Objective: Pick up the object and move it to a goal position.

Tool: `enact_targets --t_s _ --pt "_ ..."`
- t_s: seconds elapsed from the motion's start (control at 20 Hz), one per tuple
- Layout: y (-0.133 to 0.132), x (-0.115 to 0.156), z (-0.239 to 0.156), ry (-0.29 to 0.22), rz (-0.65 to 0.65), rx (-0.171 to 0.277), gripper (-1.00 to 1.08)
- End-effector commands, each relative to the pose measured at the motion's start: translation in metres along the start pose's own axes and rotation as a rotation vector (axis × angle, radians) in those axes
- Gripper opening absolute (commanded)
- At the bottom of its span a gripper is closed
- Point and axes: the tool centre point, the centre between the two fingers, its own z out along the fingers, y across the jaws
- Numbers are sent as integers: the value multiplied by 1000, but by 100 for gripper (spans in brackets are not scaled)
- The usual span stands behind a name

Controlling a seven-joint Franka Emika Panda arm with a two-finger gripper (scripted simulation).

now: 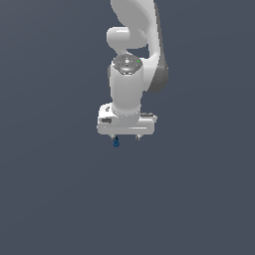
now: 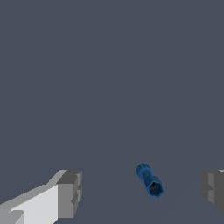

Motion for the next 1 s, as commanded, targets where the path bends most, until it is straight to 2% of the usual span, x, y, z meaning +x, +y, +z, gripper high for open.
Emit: enact_targets --t_s 0.0,0.55,0.95 --pt "0 0 0 0 0 0 100" --pt "24 7 -16 28 43 14 100" --pt "28 -6 3 16 26 14 100"
